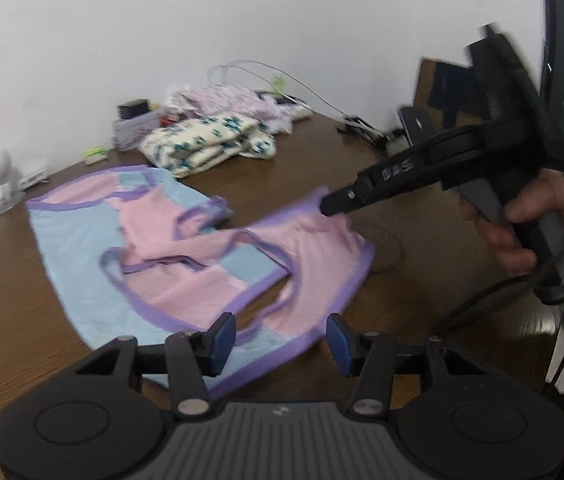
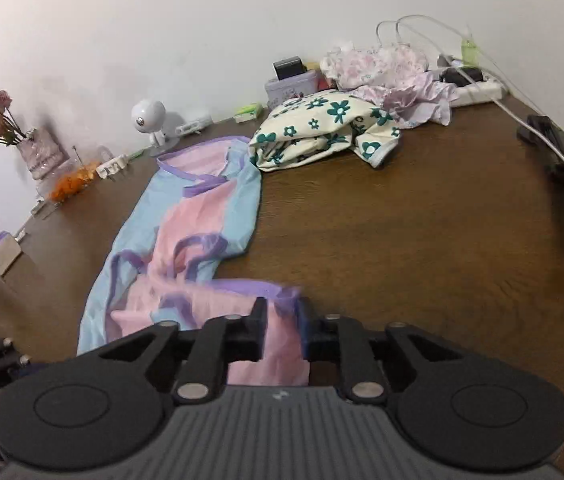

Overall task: Fold clothes
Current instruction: 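Lower the garment onto the table and open both grippers, then grasp the purple trim of the garment with the left gripper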

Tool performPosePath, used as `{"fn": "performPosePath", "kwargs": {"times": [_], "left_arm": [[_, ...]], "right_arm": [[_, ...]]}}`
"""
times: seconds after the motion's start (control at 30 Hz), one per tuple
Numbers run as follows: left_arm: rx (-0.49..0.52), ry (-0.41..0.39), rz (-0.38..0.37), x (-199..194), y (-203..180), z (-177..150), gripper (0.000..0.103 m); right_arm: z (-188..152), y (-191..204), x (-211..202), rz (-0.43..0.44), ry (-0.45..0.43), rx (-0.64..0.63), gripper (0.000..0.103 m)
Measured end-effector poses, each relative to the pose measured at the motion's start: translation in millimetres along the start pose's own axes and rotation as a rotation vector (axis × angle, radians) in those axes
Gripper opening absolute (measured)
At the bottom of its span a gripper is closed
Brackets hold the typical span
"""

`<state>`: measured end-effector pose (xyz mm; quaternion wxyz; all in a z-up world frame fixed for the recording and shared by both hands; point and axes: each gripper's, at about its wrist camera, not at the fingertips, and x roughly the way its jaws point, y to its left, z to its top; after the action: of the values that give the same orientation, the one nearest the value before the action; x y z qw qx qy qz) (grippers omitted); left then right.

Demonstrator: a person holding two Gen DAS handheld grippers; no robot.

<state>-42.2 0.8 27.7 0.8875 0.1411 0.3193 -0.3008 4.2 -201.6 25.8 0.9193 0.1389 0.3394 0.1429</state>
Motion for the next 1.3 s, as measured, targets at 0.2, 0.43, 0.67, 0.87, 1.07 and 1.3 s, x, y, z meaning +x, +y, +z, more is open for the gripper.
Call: {"fn": "performPosePath", "kwargs": {"times": [0.2,0.43,0.67,0.87,1.07,1.3], "left_arm": [[0.044,0.065,0.027,23.1,-11.9,-1.8,0.052],[0.039,0.082,0.065,32.1,-8.1,5.8,0.048],[-0.018,0.063,0.109,17.5,9.0,13.4,0.047],[0.019,0.087,0.064,42.1,7.3,25.6,0.046],[-0.106,0.025,-0.024,38.6,27.0,27.9,0.001],[-0.453,-0.061,0.081,16.6,109.0,24.2,0.001]], "right_arm": [[-24.8,-1.1,-35.5,0.069,-0.084,-0.089,0.073],[-46.2,-3.6,-47.0,0.131,-0.058,-0.186,0.073],[-42.8,-6.5,-31.1,0.148,-0.036,-0.216,0.068],[-32.2,-2.6,1.6,0.124,0.026,-0.188,0.053],[-29.9,1.9,4.6,0.089,0.023,-0.218,0.032],[-27.3,14.8,-18.7,0.195,-0.038,-0.34,0.052]]}}
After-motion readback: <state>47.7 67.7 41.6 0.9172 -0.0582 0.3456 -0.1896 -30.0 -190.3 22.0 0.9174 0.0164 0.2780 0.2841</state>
